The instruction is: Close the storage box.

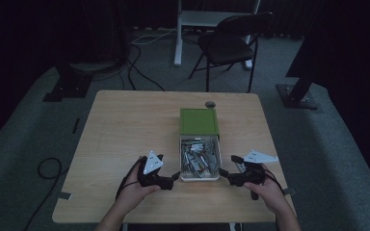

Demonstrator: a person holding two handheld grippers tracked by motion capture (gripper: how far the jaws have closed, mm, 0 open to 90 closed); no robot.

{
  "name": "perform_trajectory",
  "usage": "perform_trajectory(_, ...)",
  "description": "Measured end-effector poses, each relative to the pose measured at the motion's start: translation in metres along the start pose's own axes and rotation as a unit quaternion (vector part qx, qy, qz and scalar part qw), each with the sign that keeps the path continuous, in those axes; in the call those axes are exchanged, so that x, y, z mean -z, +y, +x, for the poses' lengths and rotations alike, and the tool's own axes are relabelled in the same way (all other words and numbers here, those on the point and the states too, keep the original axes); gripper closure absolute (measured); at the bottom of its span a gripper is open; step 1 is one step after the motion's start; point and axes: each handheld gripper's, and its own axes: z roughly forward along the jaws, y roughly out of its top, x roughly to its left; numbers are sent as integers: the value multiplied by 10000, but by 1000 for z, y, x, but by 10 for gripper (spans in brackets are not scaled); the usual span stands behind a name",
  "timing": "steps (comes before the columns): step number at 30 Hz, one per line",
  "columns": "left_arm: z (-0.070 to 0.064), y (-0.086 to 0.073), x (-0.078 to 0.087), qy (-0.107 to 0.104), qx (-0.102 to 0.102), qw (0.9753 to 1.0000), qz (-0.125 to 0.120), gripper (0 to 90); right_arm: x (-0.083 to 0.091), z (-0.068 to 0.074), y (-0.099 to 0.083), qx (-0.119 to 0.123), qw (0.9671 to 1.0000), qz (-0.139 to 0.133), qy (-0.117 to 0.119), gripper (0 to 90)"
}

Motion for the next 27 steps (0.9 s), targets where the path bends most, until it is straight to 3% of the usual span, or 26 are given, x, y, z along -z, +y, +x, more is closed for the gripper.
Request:
perform_trajectory(6,-1,3,-5,-90,19,10000,-13,99,-1,-2,-1,-31,10000,23,7,169)
perform_trajectory(27,6,7,-14,-11,139,9999,-23,99,-6,-8,-4,-158,9998,72,-63,137)
